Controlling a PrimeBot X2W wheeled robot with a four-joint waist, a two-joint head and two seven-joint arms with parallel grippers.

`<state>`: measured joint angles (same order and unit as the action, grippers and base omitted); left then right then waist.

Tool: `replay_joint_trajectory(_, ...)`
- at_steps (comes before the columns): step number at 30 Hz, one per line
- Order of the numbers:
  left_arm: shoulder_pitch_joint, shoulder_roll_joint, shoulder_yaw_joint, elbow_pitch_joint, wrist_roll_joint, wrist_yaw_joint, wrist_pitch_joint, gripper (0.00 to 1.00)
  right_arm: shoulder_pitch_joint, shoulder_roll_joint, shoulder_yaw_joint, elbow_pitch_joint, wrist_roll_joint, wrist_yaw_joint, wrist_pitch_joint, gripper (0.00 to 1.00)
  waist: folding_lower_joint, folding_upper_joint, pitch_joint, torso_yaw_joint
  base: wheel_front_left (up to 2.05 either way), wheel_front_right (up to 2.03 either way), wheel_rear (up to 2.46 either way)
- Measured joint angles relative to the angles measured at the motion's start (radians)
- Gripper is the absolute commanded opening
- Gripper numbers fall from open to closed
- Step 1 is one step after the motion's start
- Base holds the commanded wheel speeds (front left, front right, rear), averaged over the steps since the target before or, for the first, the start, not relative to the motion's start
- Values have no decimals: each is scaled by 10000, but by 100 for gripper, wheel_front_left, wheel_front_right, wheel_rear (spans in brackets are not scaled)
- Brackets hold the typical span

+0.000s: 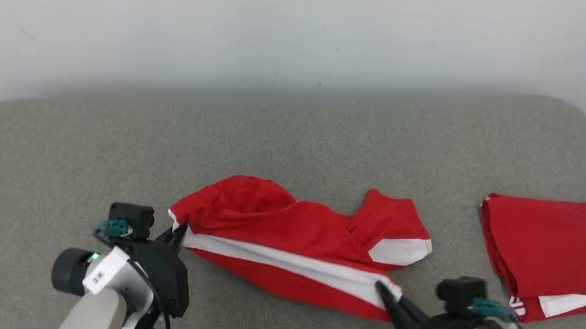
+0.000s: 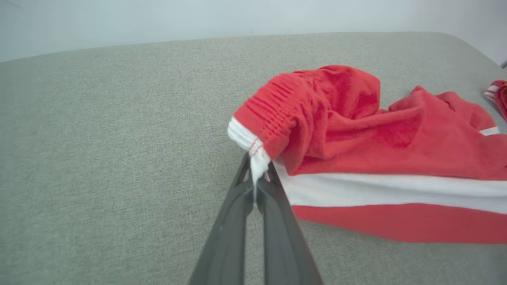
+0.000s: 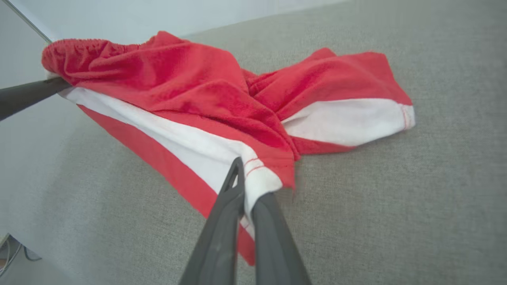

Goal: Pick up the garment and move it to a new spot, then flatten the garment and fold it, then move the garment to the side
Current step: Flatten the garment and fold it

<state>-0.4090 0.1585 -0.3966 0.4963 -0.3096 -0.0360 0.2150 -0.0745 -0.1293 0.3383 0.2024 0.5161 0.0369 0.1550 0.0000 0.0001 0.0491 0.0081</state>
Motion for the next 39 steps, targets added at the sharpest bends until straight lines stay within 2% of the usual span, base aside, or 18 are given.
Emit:
replay_joint_trajectory(5, 792, -290, 27, -1419, -94, 416, -134, 0, 466, -522, -556, -1411, 468, 257, -159, 0, -1, 0, -481, -35, 0, 0, 0)
replay_joint_trajectory(10, 1768, -416, -102, -3411, -178, 686, -123, 0, 840, -802, -934, -3200, 1087, 443, -199, 0, -2, -1, -839, -134, 0, 0, 0)
replay_joint_trajectory(14, 2172, -623, -140, -5189, -564, 690, -56, 0, 916, -1110, -1269, -4280, 1544, 514, -19, 0, -1, -1, -916, -303, 0, 0, 0)
replay_joint_trajectory(17, 2292, -683, -351, -6117, -1047, 525, 330, 0, 862, -1350, -1248, -4675, 1618, 523, 441, 0, -2, -2, -843, -400, 0, 0, 0)
replay_joint_trajectory(20, 2257, -706, -334, -6297, -1467, 522, 849, 0, 402, -1423, -1106, -4472, 2117, 602, 1057, 0, -1, -1, -637, -468, 0, 0, 0)
replay_joint_trajectory(23, 1643, -794, -52, -5547, -1695, 644, 1371, 0, -849, -1430, -830, -3511, 2266, 614, 1799, 0, -1, -1, -341, -538, 0, 0, 0)
replay_joint_trajectory(26, 46, -907, 512, -4134, -1582, 1053, 1592, 0, -2818, -1296, -821, -1952, 2259, 593, 2341, 0, 1, 0, 20, -612, 0, 0, 0)
replay_joint_trajectory(28, -1347, -920, 849, -3287, -1206, 1204, 1582, 0, -4492, -1137, -932, -961, 1969, 410, 2481, 0, 1, 1, 274, -662, 0, 0, 0)
replay_joint_trajectory(32, -4271, -1055, 1271, -2752, -533, 1340, 830, 0, -7836, -1047, -1866, -453, 1488, 96, 1960, 0, 2, 0, 809, -759, 0, 0, 0)
replay_joint_trajectory(33, -4271, -1055, 1271, -2752, -533, 1340, 830, 0, -7836, -1047, -1866, -453, 1488, 96, 1960, 0, 2, 0, 809, -759, 0, 0, 0)
replay_joint_trajectory(36, -5792, -1246, 1448, -2805, -251, 1342, 92, 0, -9051, -1218, -2136, -403, 1478, 132, 1632, 0, 1, 0, 1192, -777, 0, 0, 0)
replay_joint_trajectory(39, -5885, -1266, 1624, -2786, -295, 1413, -497, 0, -8927, -1248, -2031, -35, 1511, 249, 1532, 0, 2, 0, 1528, -741, 0, 0, 0)
